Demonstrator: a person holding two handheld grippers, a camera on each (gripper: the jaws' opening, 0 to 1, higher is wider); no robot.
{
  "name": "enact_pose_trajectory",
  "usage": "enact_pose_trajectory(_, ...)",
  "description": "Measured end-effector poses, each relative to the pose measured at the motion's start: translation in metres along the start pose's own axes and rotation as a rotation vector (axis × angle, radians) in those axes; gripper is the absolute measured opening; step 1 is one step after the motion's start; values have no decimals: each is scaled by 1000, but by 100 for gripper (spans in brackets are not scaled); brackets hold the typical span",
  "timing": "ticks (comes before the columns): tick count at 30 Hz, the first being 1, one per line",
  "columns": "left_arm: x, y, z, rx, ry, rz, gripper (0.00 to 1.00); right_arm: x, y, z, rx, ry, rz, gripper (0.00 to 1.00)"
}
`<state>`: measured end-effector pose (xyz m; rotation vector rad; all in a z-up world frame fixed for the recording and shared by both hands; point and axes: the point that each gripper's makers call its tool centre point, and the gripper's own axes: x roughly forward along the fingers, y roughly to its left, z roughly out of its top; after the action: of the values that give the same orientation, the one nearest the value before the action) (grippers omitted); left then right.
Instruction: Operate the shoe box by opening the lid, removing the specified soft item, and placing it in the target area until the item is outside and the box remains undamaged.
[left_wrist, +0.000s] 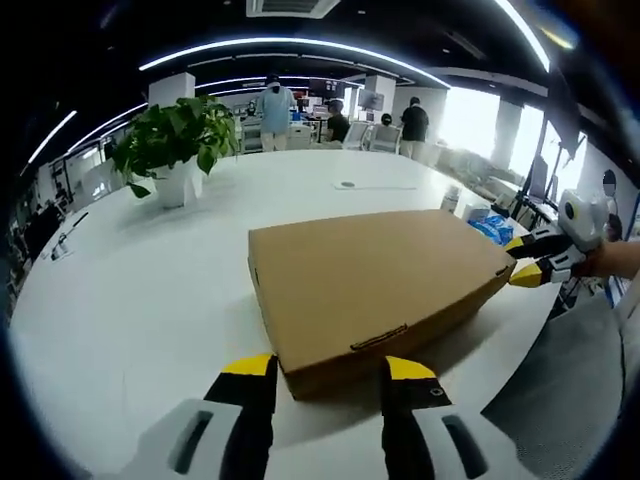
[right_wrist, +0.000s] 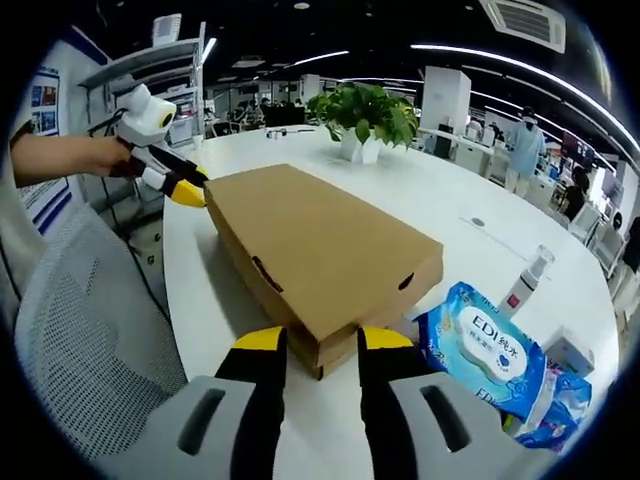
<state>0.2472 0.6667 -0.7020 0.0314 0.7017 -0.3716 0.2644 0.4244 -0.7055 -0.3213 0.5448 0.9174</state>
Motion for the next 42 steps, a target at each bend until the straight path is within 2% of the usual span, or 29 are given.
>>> enact_pose_trajectory(8,8,1,-6,-21,31,18,44,6,0,-7,16,22,-4,25)
enact_pose_trajectory(11,10,5,-8,20,51,33,41,8,0,-11,34,32,4,25)
enact_pose_trajectory(20,21,7,-3,-4,62,26,41,15,-13,-7,27,30,-2,26)
enact_pose_trajectory(42,60,21,31,24,72,11,41,36,-54,4,42,39,-31,26)
